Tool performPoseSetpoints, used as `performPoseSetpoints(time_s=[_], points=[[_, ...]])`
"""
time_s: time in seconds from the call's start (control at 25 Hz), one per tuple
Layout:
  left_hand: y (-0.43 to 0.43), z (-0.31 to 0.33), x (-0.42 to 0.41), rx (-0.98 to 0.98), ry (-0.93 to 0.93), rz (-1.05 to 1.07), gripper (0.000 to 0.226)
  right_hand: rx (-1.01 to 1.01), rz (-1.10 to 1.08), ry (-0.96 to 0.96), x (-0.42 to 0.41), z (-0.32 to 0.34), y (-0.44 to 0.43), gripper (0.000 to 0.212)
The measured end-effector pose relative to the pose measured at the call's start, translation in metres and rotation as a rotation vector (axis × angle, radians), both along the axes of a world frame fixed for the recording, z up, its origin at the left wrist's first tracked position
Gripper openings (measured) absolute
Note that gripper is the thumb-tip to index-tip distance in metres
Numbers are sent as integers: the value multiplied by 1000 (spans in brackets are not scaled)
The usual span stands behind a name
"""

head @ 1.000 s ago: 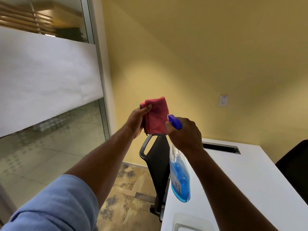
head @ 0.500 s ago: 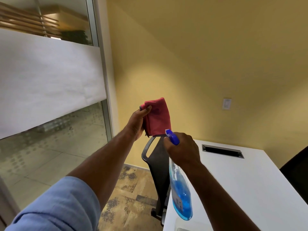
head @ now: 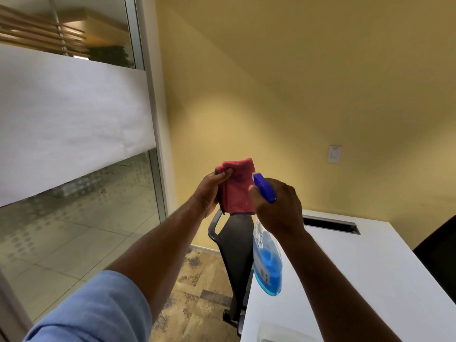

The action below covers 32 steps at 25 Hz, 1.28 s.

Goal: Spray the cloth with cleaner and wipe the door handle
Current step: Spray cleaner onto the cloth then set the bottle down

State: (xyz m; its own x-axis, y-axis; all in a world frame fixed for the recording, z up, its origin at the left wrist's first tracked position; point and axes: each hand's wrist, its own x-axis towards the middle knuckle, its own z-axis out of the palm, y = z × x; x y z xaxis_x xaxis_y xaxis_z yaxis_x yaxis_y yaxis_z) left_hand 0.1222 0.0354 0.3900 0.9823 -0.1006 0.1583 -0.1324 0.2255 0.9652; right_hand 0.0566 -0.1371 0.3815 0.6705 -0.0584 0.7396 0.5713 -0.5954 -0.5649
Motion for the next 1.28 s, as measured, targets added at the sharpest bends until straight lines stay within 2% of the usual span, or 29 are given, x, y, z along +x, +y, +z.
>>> performPoseSetpoints(time_s=[0.16,0.4,0.6,0.76,0.96,1.28], points=[[-10,-17,1,27,34,-39,20,-41,-4,-5,-1,-8,3,34],[-17,-52,5,13,105,-27,16,11,-95,80,6,-56,-13,29],[-23,-84,13,-29,164,22,17,53,-213,235,14,-125,-44,26],[-35,-128,15,-42,239,2,35,46,-263,287,11,-176,-64,33],[-49,-179,11,-30,363,-2,20,64,-328,338,3,-218,-83,42],[-73,-233,1,20,490,-34,19,112,-447,442,-22,-292,-112,44]])
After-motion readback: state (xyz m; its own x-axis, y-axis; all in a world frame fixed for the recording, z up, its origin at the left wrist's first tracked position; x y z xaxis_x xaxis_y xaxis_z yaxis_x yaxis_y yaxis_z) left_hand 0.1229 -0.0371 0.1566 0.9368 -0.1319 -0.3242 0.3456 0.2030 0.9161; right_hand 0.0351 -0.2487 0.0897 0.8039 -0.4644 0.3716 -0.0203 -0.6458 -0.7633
